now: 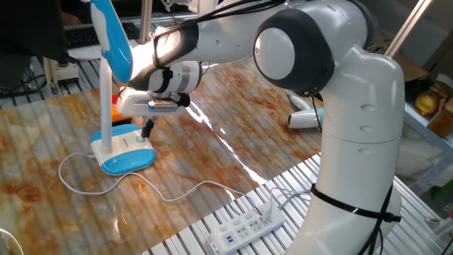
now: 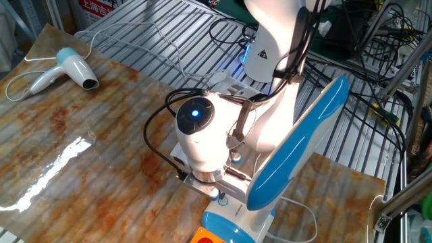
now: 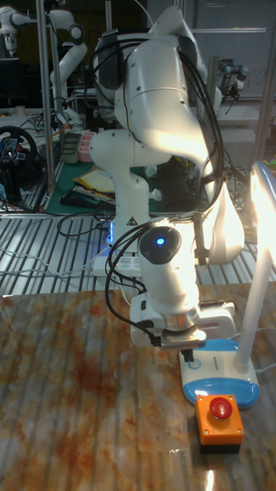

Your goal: Turn off the desk lamp by pressing the button

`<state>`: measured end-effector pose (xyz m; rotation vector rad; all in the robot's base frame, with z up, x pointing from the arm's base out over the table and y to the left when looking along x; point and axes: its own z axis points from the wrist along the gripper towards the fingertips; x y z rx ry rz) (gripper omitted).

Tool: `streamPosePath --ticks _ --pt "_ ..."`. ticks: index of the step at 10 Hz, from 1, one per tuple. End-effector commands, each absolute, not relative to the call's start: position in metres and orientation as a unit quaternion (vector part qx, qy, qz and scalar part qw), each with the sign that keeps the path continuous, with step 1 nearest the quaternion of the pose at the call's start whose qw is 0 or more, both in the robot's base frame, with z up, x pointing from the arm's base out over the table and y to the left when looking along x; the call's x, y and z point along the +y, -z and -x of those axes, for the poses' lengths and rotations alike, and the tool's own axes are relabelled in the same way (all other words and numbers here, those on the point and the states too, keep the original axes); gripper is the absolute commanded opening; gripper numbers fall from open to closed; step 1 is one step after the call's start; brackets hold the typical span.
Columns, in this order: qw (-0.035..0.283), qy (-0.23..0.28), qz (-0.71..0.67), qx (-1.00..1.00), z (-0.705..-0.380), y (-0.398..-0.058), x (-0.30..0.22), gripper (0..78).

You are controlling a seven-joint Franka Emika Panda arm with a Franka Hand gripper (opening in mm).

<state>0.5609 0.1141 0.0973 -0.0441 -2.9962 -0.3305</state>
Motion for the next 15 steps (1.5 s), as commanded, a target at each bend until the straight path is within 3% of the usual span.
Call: streamPosePath --ticks 1,9,11,15 --pt "0.062 0.124 0.018 -0.99 -0.5639 -0.0943 0.1159 0.0" --pt "0.065 0.126 0.025 -0.99 -0.5683 -0.0946 0.1206 0.0" --pt "0.077 0.159 0.04 -0.984 -0.5683 -0.0946 0.1206 0.0" --pt "0.068 0.156 0.036 -0.985 -0.5725 -0.0965 0.12 0.0"
